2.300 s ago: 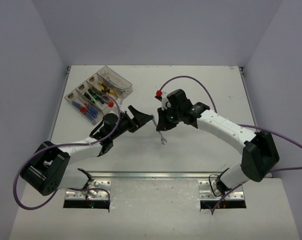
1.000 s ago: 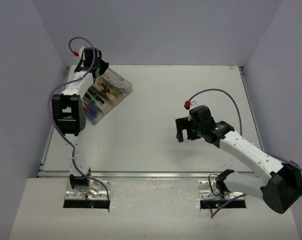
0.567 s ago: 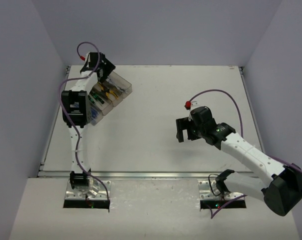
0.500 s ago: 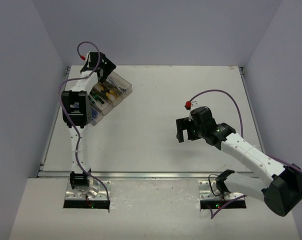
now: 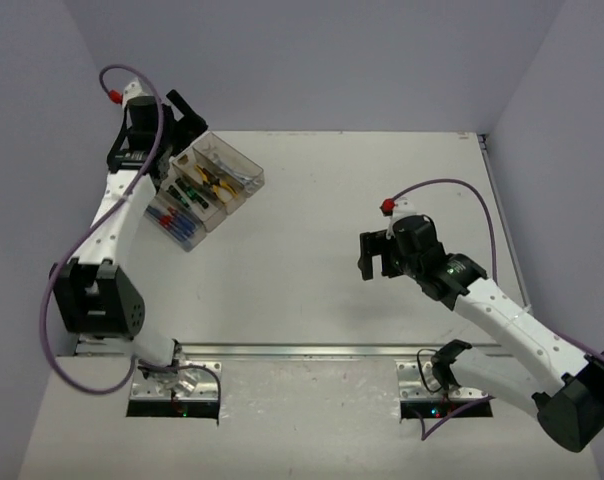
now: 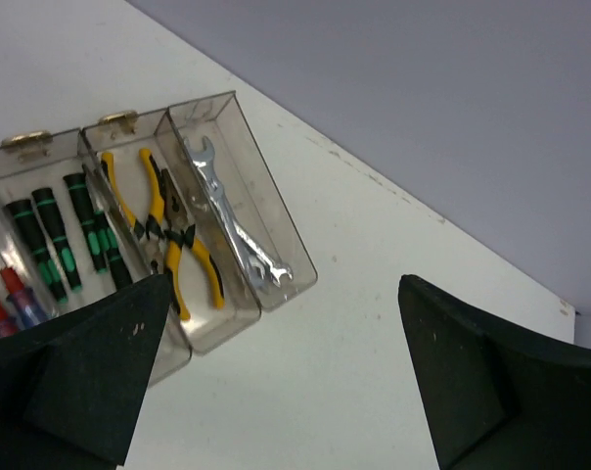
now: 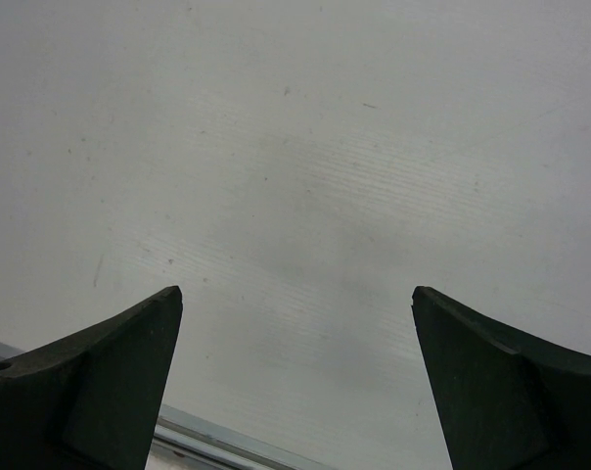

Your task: Sort the tools into containers

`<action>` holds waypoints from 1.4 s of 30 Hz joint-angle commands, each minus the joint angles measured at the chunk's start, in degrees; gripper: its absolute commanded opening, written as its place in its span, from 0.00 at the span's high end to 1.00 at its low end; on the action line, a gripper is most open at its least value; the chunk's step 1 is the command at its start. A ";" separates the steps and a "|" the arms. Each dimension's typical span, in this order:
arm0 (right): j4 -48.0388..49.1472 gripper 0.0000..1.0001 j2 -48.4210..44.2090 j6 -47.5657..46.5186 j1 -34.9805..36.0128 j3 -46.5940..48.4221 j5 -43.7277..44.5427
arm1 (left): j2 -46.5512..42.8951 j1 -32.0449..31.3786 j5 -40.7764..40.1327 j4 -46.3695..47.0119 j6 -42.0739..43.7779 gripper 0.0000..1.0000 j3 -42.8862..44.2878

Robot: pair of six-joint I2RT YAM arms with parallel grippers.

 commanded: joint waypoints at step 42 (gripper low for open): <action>-9.13 0.01 -18.83 -3.43 0.13 1.25 18.98 | -59.69 -5.71 -4.65 -2.19 18.10 0.00 -45.62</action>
